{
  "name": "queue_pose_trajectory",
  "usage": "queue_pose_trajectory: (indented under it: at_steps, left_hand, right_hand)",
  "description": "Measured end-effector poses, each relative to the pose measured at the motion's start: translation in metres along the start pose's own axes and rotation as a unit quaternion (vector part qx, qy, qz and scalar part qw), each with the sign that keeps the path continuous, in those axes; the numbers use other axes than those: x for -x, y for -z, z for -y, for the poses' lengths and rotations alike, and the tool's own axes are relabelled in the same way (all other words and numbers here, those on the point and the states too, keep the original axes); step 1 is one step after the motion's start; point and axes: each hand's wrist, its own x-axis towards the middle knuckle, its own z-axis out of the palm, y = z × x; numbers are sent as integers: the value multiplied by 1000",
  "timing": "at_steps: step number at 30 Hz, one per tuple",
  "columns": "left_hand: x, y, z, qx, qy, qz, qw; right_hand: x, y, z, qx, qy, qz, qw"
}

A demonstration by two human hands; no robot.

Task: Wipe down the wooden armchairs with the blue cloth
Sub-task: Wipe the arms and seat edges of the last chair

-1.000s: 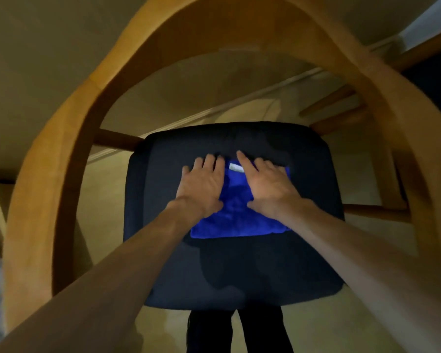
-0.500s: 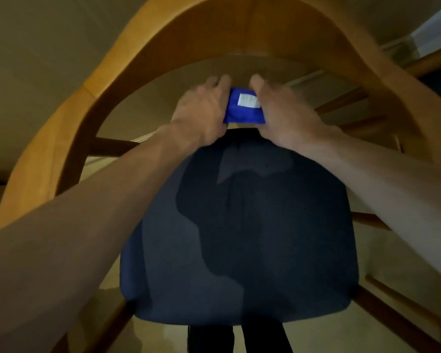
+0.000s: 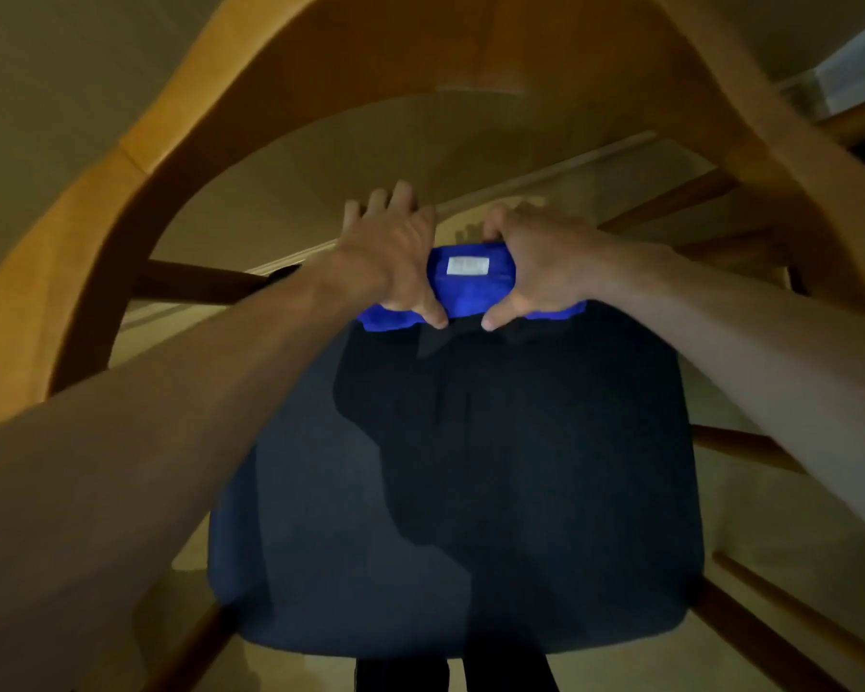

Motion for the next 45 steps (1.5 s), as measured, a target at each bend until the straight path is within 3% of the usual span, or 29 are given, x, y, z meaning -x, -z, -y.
queue_pose_trajectory:
  at_steps: [3, 6, 8, 11, 15, 19, 21, 23, 27, 29, 33, 37, 45]
  left_hand:
    - [-6, 12, 5, 90, 6, -18, 996]
    - [-17, 13, 7, 20, -17, -110, 994]
    - [-17, 7, 4, -16, -49, -112, 992]
    - [6, -22, -7, 69, -62, -85, 992]
    - [56, -56, -25, 100, -55, -156, 981]
    - [89, -69, -24, 133, -94, -85, 983]
    - [91, -64, -23, 136, -119, -14, 983]
    - [74, -46, -19, 106, -115, 4, 988]
    - [17, 6, -2, 161, -46, -146, 975]
    - [-7, 22, 3, 184, -13, -206, 961]
    - [-9, -13, -7, 183, 0, -154, 971]
    - [44, -70, -27, 192, 3, -208, 959]
    - [130, -104, -53, 255, -9, -96, 962]
  right_hand:
    - [-5, 10, -2, -65, 9, -66, 996]
    - [-12, 8, -4, -43, 22, -161, 986]
    - [-11, -3, -3, -35, 29, -156, 987]
    - [4, -34, 4, -71, 26, -137, 988]
    - [44, -68, 18, -94, 38, -200, 975]
    - [81, -93, 29, -38, 68, -148, 986]
    - [90, -96, 29, -59, 59, -92, 992]
    - [84, -80, 22, -88, 52, -81, 991]
    - [27, -18, -1, -88, 42, -213, 972]
    - [-9, 8, -6, -89, 26, -239, 967]
    - [-17, -22, 9, -87, -6, -196, 977]
    - [40, -86, 26, -73, 2, -261, 963]
    - [110, -120, 23, -64, 74, -111, 989]
